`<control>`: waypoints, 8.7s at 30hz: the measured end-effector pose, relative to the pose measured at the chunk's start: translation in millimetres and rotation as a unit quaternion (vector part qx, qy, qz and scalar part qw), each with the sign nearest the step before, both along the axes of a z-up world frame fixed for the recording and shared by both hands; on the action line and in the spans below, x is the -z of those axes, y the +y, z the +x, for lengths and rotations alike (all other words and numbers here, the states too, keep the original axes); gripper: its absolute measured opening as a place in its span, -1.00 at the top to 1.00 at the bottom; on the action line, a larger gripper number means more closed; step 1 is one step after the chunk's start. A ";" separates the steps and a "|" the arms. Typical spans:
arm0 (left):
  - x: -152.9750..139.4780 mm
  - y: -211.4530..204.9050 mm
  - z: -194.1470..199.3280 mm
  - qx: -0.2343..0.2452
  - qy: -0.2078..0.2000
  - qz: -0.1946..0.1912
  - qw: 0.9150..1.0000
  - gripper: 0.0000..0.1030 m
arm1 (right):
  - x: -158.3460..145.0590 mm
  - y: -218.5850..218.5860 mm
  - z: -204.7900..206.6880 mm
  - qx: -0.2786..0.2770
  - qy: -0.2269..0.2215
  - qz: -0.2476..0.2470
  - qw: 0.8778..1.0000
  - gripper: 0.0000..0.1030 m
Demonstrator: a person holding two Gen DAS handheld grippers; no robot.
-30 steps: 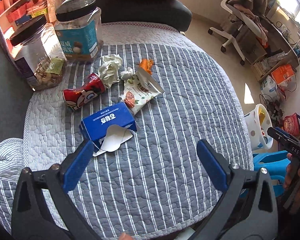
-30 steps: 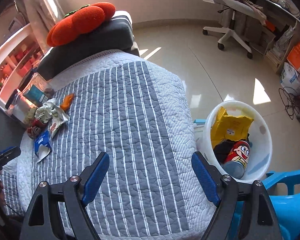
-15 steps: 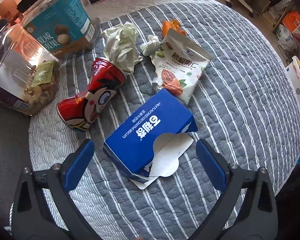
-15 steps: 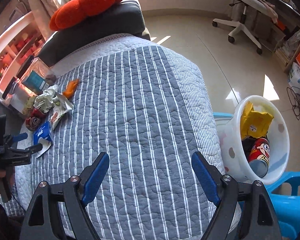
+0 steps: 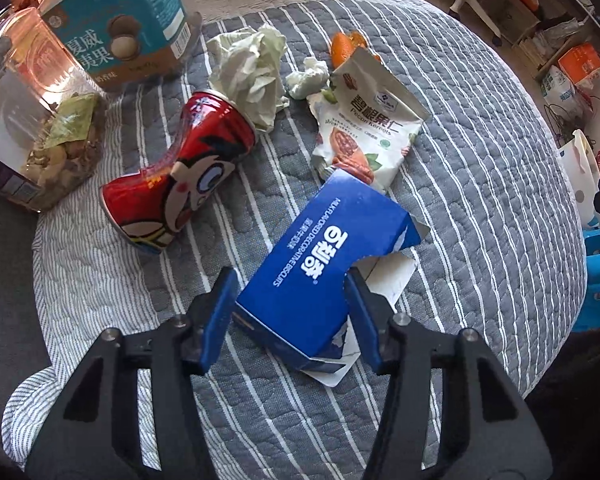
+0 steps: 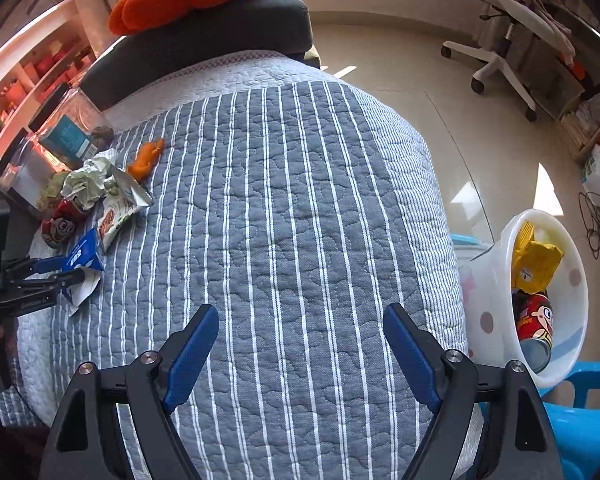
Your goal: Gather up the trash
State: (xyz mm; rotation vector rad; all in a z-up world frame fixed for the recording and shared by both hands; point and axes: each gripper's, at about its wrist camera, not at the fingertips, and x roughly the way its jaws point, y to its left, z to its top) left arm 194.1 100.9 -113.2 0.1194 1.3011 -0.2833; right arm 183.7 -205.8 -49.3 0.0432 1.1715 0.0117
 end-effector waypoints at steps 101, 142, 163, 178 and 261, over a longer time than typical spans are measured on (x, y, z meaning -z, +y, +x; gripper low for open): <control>-62.8 20.0 -34.0 -0.094 -0.029 -0.012 0.995 -0.09 | 24.4 84.5 39.7 -0.094 -0.035 0.019 0.995 0.79; -96.4 -399.6 -51.0 0.181 -0.091 -0.081 0.976 -0.09 | -48.6 -301.3 -130.7 0.232 -0.061 0.048 0.970 0.83; -96.1 -423.5 -48.3 0.187 -0.105 -0.092 0.972 -0.95 | -32.7 -328.9 -125.6 0.243 -0.048 0.063 0.967 0.82; -100.1 -301.4 -55.7 0.135 -0.100 -0.056 0.984 -0.98 | -29.3 -298.7 -82.8 0.248 -0.035 0.038 0.967 -0.37; -22.7 16.5 67.4 -0.046 -0.113 0.095 0.988 -0.80 | 37.5 52.6 45.7 0.028 0.030 0.081 0.996 -0.63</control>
